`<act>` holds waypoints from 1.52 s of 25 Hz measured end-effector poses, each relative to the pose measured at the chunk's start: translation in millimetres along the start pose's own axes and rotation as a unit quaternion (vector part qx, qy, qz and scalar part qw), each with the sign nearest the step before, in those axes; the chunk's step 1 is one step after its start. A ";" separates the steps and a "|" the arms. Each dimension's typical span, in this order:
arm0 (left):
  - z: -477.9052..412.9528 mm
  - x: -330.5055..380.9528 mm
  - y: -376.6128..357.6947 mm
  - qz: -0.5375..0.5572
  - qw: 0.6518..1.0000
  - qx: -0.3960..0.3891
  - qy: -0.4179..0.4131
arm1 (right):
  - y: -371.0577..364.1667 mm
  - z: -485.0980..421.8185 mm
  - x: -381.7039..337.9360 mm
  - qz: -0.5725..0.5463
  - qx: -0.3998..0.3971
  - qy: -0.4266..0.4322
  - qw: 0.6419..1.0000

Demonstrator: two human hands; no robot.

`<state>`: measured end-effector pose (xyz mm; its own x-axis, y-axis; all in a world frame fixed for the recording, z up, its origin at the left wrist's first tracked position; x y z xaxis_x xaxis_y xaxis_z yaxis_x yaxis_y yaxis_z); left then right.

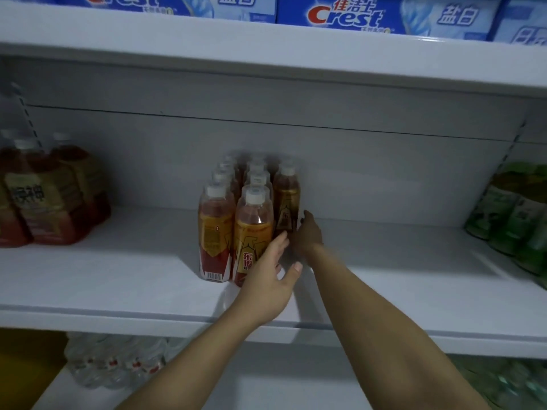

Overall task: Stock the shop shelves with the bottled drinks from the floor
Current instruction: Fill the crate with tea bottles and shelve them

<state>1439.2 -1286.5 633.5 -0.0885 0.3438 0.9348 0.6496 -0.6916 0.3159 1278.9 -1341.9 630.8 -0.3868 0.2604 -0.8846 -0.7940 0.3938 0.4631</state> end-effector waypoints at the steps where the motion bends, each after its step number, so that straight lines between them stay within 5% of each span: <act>1: 1.6 1.0 0.0 0.005 1.000 0.000 -0.001 | 0.2 14.8 1.6 -0.026 0.010 0.002 1.000; 8: 47.4 14.3 -37.0 0.051 0.998 0.029 -0.007 | 18.6 179.0 25.1 -0.124 0.080 0.133 0.980; 12: 112.2 11.0 -91.6 0.073 0.997 0.035 0.011 | 20.9 273.5 66.3 -0.169 -0.011 0.163 0.972; 19: 211.7 -58.5 -212.1 0.097 0.977 0.040 0.186 | 11.8 378.7 211.2 -0.136 -0.154 0.013 0.978; 29: 349.7 -152.6 -278.9 0.122 0.891 0.072 0.432 | -15.8 444.7 348.9 -0.159 -0.209 -0.216 0.940; 38: 380.1 -181.0 -311.4 0.098 0.843 0.063 0.525 | -18.1 472.1 417.0 -0.117 -0.224 -0.365 0.896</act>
<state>1539.9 -891.9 304.3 -0.5468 -0.5663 0.6167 0.7987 -0.5739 0.1811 1353.3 -824.3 279.2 0.0944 0.7892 -0.6068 -0.9853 0.1614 0.0566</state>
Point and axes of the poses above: each hand's wrist, its own z-axis away from the middle knuckle, its own y-axis out of the back of the hand, x = y × z, the point moved 2 cm from there along -z, towards the middle knuckle, and after that the axes turned 11 degrees about -x, right-handed, at the moved point
